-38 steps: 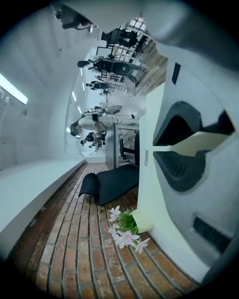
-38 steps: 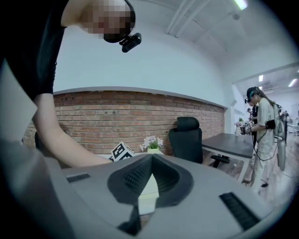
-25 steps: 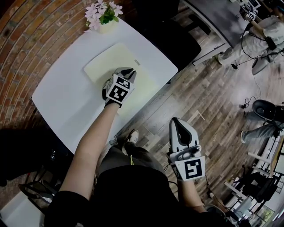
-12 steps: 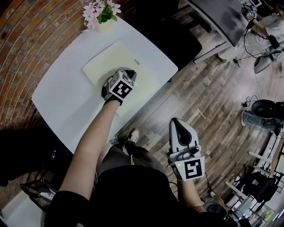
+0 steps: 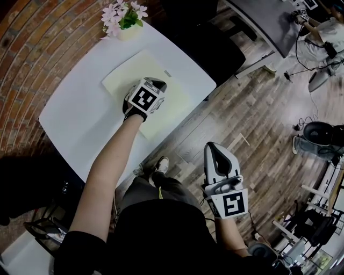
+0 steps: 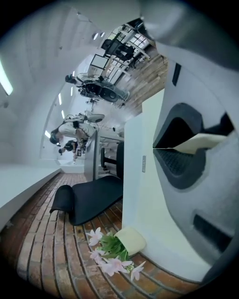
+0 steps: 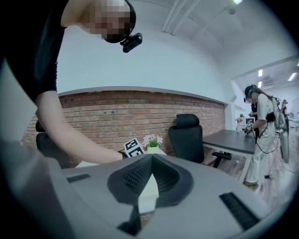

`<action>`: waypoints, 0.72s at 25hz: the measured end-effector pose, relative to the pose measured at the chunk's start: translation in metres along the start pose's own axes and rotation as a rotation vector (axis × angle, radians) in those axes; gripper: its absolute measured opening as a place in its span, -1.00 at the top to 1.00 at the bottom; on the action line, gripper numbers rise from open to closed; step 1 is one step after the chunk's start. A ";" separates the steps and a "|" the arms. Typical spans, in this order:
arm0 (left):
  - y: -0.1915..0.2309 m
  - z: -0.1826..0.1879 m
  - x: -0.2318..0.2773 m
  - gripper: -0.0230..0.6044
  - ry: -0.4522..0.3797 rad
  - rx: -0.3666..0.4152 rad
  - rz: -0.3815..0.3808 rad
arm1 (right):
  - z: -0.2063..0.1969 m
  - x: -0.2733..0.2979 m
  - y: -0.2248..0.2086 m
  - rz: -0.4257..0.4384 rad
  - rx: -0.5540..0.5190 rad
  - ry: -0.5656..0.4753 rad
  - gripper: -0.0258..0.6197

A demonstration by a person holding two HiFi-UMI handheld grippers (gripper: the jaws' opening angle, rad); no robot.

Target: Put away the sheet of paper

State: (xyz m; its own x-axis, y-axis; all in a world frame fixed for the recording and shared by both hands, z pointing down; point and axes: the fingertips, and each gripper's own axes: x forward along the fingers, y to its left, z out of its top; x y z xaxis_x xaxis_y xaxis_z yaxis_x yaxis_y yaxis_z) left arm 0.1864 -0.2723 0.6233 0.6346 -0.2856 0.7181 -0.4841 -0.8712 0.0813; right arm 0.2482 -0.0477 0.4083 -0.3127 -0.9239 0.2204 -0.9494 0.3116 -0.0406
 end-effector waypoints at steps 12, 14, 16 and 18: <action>0.019 0.004 0.013 0.84 0.032 0.048 0.086 | -0.004 0.002 -0.006 -0.024 0.004 0.017 0.88; 0.017 0.000 0.017 0.84 0.043 0.055 0.077 | -0.003 0.003 -0.008 -0.028 0.005 0.017 0.88; 0.016 -0.001 0.021 0.84 0.040 0.051 0.065 | -0.004 0.005 -0.009 -0.032 0.011 0.019 0.88; 0.015 -0.003 0.023 0.84 0.035 0.046 0.059 | -0.008 0.006 -0.010 -0.033 0.019 0.028 0.88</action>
State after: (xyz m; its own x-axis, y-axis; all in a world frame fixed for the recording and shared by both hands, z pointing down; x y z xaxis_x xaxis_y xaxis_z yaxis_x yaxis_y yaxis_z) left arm 0.1918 -0.2904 0.6429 0.5836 -0.3233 0.7449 -0.4914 -0.8709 0.0070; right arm 0.2562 -0.0550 0.4176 -0.2803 -0.9269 0.2496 -0.9597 0.2763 -0.0517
